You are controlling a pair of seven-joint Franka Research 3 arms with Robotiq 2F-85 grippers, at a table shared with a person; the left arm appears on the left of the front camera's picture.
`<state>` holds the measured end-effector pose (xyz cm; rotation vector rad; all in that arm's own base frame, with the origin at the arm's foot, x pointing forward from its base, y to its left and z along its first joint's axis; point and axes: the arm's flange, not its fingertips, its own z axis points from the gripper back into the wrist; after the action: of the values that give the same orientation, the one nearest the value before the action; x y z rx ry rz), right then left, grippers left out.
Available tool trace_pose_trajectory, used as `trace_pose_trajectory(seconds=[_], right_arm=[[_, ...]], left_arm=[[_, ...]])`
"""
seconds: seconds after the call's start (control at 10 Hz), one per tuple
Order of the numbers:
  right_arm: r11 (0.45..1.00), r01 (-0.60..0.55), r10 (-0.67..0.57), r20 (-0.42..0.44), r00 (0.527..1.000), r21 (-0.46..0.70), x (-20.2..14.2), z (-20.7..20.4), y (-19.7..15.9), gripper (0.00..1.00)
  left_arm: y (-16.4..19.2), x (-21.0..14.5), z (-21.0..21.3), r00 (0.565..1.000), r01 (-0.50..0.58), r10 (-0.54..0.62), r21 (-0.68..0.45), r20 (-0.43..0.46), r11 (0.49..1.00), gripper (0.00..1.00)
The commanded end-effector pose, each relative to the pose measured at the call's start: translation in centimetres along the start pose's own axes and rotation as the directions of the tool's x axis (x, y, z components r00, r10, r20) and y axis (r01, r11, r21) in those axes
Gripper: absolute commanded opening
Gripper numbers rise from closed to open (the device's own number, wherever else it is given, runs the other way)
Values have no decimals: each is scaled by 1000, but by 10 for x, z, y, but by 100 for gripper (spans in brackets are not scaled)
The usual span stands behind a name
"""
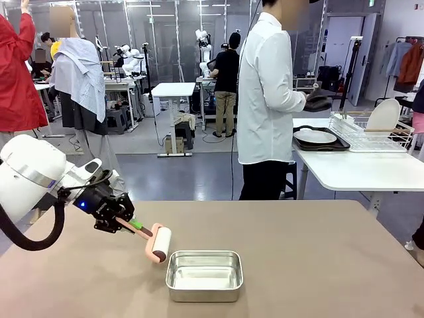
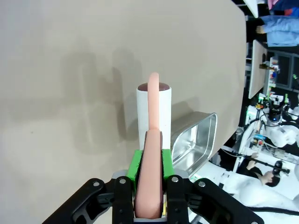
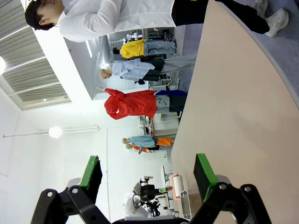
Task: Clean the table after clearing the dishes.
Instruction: When the right (or left) Handle tray is removed, use the right hand (or left hand) to clean the right (or left) side of the table with the Lint Roller.
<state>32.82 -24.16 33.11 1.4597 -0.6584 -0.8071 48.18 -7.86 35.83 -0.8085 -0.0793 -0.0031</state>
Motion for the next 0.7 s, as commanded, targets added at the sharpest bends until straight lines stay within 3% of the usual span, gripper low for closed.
trace_pose_trajectory(seconds=[0.0,0.2,0.6], right_arm=[[1000,-8,8,-10,1000,2,-1,2,3,100],[1000,-8,8,-10,1000,2,-1,2,3,100],[1000,-8,8,-10,1000,2,-1,2,3,100]], left_arm=[[22,3,-3,999,19,-16,-83,44,996,22],[45,-3,-13,996,50,-43,-89,80,995,22],[62,-5,-34,994,42,-49,70,93,997,22]])
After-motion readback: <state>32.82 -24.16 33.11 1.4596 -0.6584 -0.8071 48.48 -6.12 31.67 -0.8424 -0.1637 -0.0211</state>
